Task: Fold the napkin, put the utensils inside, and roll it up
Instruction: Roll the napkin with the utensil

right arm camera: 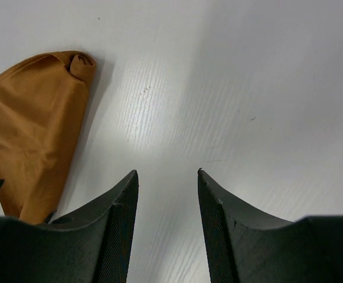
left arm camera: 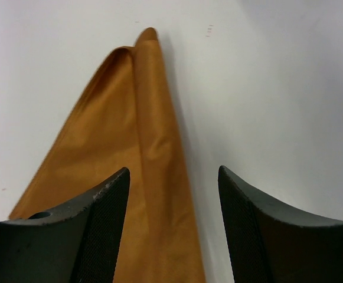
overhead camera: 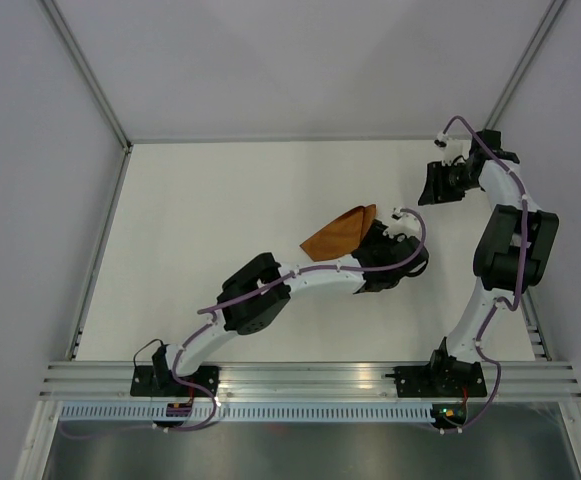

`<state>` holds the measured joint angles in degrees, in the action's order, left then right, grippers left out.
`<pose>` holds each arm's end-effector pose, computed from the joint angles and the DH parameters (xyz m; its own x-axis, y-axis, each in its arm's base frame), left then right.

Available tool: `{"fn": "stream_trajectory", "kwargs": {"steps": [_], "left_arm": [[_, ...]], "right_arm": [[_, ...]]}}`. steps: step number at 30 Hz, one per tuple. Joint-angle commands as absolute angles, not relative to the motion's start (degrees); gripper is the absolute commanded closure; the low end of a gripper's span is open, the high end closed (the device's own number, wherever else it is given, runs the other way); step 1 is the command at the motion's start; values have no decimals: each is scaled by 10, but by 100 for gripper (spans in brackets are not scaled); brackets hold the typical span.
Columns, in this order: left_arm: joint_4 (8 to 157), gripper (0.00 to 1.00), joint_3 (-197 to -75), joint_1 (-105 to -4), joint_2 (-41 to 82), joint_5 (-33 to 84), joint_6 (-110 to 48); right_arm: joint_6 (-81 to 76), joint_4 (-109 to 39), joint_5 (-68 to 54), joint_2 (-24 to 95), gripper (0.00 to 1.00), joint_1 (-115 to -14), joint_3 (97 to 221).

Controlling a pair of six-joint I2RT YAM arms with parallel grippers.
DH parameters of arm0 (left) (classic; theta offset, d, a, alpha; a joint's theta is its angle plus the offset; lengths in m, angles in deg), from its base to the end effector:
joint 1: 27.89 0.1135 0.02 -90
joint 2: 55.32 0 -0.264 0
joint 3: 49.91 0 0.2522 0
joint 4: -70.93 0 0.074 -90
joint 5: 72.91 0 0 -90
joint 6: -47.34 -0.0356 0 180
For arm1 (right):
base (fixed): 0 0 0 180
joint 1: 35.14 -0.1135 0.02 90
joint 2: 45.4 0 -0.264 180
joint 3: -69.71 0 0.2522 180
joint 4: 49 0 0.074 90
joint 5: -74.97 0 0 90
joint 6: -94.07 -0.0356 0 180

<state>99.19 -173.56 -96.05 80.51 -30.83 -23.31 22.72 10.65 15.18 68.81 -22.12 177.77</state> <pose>0.2218 -0.4825 0.1808 -0.3642 0.3117 -0.8776 0.3087 0.9294 0.2021 0.4151 -0.0776 0.2317 -0.8400 -0.0894 -0.5352 -0.2901 0.9075 0.3038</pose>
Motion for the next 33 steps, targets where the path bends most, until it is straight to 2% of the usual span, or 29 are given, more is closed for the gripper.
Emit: {"fn": "stream_trajectory", "kwargs": {"steps": [1, 23, 29, 33], "left_arm": [[1015, 33, -1777, -965, 814, -414, -279], [1094, 34, -1850, -967, 905, -408, -254], [1103, 40, -1848, -964, 915, -392, -251], [1107, 51, -1832, -964, 908, -383, -247]], "right_arm": [[235, 113, 169, 689, 49, -219, 1766], [253, 123, 175, 684, 50, -190, 1754], [262, 124, 174, 685, 51, -182, 1747], [262, 125, 175, 686, 51, -180, 1747]]}}
